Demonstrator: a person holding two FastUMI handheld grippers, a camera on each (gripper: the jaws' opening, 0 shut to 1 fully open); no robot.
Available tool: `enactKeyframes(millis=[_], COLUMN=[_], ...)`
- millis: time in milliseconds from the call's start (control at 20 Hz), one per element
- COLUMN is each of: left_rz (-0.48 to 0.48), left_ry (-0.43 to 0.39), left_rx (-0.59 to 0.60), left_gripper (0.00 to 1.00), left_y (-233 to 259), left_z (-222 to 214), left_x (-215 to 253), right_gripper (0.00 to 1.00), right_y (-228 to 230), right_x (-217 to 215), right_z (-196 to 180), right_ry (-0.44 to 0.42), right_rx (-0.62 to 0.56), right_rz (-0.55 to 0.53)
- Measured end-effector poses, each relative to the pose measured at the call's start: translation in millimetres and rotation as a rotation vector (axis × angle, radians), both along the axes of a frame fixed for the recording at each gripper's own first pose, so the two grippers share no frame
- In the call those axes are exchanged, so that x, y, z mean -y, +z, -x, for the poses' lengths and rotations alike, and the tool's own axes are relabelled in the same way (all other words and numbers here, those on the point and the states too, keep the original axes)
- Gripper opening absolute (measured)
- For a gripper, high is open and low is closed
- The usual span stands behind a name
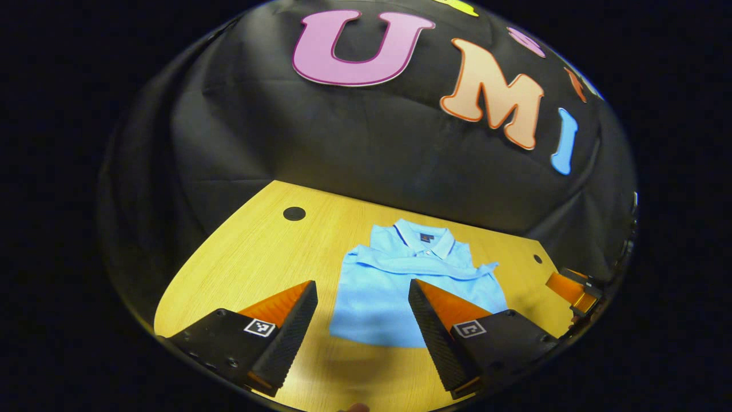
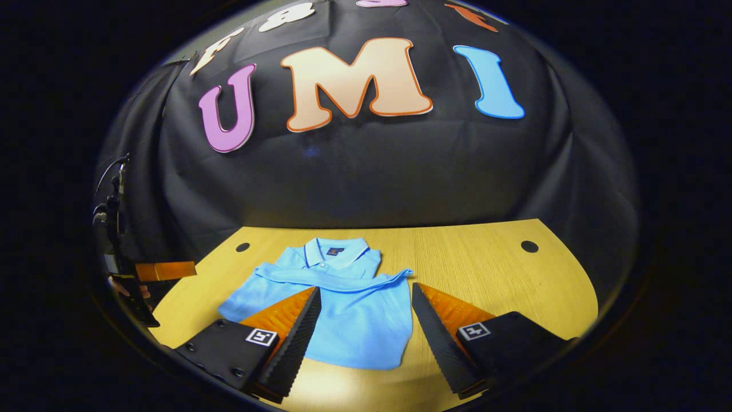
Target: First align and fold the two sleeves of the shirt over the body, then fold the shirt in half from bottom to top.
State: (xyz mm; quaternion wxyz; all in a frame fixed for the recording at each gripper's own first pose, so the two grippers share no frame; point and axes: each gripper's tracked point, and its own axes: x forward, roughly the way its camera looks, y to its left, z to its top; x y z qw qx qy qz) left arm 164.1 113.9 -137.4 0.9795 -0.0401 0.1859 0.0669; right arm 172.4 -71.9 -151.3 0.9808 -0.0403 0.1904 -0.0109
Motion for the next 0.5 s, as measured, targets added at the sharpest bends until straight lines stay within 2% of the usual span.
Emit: enactKeyframes(millis=[300,500], left_rz=[-0.012,-0.023], left_ry=[-0.073,-0.119], left_rx=[-0.009,-0.022], left_gripper=[0.96,0.96], left_y=[0,-8], left_z=[69,93], left_x=[35,46], right_gripper=[0.99,0.96], right_y=[-1,-6], right_x=[-31,-38], right_z=[81,115], right_ry=[-0.014,-0.033], right_rx=[-0.031,-0.031], right_rz=[-0.039,-0.041])
